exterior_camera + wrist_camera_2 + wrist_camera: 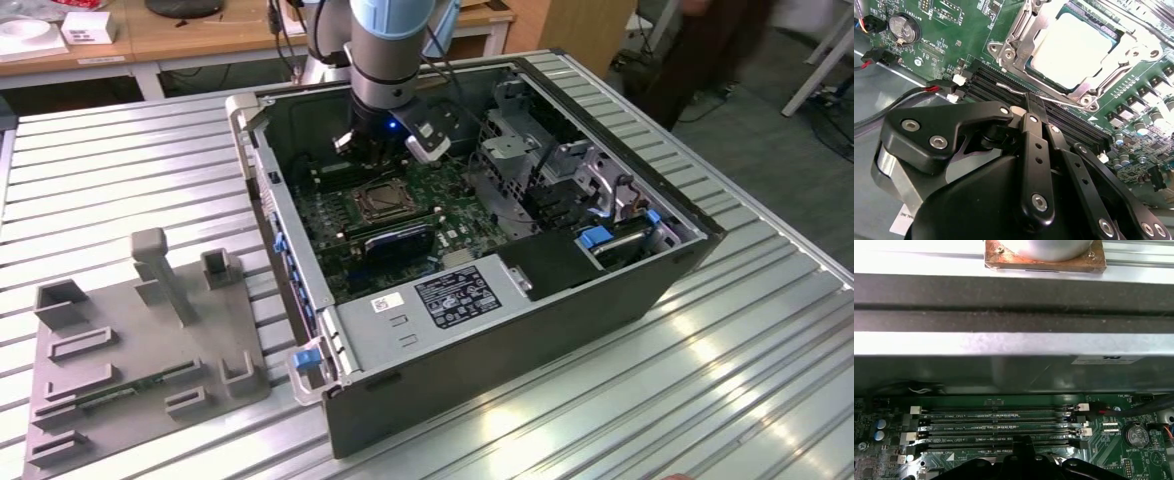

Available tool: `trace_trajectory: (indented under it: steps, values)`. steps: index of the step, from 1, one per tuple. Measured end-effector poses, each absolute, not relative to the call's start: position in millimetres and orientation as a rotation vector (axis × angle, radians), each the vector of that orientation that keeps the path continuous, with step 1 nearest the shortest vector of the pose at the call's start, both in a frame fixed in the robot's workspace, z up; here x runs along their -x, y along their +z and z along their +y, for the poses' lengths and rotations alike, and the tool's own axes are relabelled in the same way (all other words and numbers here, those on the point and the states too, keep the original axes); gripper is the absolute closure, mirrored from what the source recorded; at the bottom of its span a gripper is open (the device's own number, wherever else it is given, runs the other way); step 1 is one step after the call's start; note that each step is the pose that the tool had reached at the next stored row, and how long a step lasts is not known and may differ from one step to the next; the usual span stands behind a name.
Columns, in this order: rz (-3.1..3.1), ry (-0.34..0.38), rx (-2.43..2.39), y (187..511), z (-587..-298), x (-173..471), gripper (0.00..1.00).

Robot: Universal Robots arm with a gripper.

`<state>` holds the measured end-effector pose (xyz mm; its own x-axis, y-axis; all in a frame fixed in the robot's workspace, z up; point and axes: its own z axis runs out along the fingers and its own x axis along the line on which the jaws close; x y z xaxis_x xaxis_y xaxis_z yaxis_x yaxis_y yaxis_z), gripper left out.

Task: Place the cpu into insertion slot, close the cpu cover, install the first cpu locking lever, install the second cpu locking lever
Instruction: 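Install the first cpu locking lever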

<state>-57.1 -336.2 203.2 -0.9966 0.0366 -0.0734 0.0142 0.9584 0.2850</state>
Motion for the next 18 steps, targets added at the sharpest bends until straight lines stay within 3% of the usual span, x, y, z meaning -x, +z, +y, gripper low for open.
trace_trajectory:
  steps: [18]
  values:
    - [3.033,0.432,-0.039,198.4,-334.2,54.0,0.89]
